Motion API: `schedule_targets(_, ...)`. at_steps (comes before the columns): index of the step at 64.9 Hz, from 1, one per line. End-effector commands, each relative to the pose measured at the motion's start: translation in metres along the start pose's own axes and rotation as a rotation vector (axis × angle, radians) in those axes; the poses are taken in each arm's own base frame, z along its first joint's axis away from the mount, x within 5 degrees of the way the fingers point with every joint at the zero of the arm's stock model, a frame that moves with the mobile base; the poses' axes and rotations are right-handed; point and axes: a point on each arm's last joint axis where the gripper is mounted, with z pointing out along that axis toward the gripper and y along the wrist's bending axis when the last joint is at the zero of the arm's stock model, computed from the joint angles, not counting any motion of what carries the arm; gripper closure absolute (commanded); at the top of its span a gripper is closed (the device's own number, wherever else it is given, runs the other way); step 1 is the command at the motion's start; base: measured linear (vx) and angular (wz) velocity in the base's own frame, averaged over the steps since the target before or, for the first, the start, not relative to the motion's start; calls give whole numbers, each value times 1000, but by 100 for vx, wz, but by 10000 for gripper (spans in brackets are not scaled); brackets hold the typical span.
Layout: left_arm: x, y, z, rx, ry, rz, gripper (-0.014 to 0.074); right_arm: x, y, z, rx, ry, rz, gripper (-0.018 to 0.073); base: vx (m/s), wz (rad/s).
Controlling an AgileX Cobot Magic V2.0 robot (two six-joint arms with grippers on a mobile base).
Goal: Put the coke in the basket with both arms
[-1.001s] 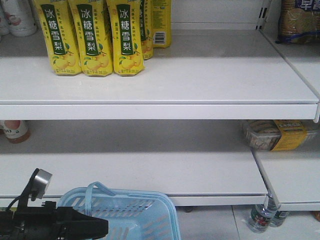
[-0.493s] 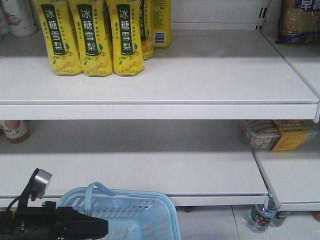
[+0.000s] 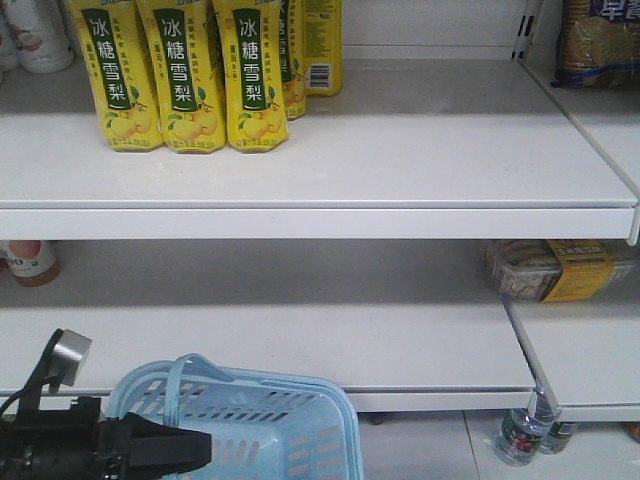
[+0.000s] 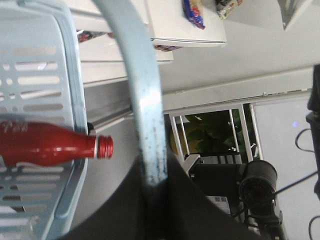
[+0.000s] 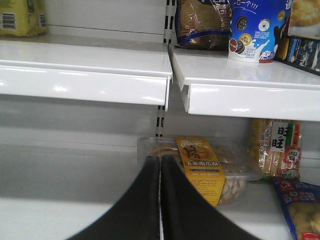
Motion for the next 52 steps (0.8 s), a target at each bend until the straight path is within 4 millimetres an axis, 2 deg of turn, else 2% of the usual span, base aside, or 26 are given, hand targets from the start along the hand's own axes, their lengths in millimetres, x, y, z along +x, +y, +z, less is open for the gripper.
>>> schedule_targets(1,-5,-42,-13,230,-105,83,603,-15,-4,-1,38,-78,-2,569,0,0)
schedule_targets(9,4,-62,-26,237,-173,208,603,-15,-4,-1,38,-78,-2,569,0,0)
schedule_targets(19,21,-73,-40,214,-251,323,603,-15,-4,-1,38,-78,-2,569,0,0)
schedule_targets(27,34,-73,-50,129,-333,405,603,-15,-4,-1,38,-78,-2,569,0,0)
schedule_targets(52,59,-66,-79,-183,-543,459,603,-15,-4,-1,38,-79,-4,569,0,0)
